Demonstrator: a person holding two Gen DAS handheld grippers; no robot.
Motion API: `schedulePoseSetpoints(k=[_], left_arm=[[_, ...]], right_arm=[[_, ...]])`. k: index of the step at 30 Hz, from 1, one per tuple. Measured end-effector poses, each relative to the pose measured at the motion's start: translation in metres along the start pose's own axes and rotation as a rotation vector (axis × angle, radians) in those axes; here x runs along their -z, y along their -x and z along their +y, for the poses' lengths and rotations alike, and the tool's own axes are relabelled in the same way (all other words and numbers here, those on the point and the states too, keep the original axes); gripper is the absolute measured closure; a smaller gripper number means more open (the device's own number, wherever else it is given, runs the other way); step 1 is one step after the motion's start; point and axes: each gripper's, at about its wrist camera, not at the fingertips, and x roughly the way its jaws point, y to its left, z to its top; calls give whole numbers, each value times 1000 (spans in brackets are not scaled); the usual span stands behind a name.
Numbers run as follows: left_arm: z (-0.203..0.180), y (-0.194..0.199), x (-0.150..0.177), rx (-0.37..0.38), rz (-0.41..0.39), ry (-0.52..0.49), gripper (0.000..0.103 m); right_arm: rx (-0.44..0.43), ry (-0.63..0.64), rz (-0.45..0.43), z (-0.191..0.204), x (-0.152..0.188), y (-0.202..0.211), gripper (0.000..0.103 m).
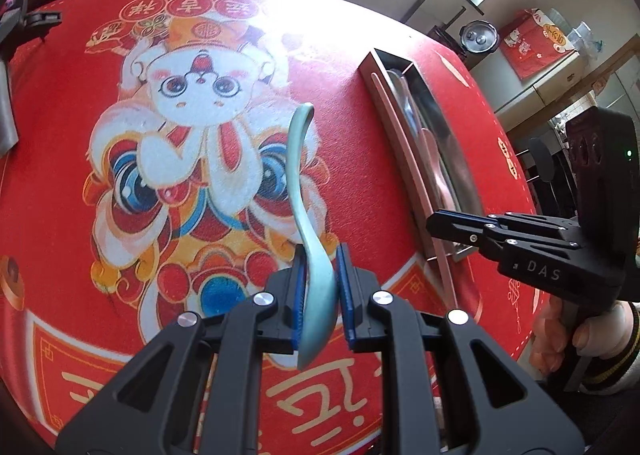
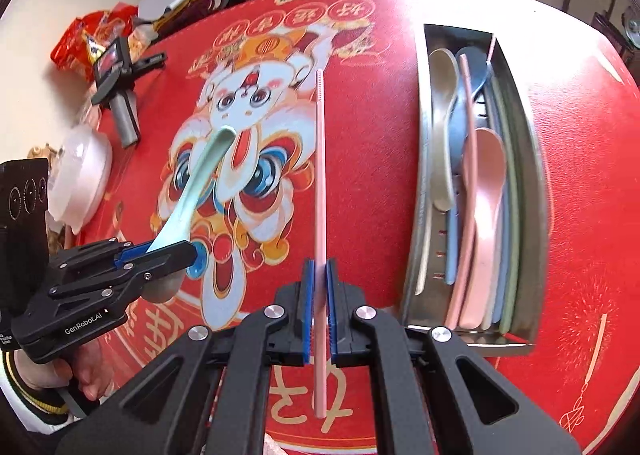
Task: Organize utensils
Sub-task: 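Lift mint spoon with left tool while right tool carries pink chopstick into tray, then open both tools to release the spoon and chopstick into the tray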
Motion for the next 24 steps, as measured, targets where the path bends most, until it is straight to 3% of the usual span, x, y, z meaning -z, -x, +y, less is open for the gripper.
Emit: schedulePoseSetpoints(k=[11, 18, 24], left_arm=[[-72, -25, -66, 75, 11, -75, 84], [-109, -70, -93, 90, 74, -66, 84], [-118, -103, -105, 94, 133, -28, 84]], right_arm=[[69, -124, -84, -64, -22, 32, 97], [109, -143, -59, -96, -33, 26, 97], [107, -159, -34, -109, -36, 14, 97]])
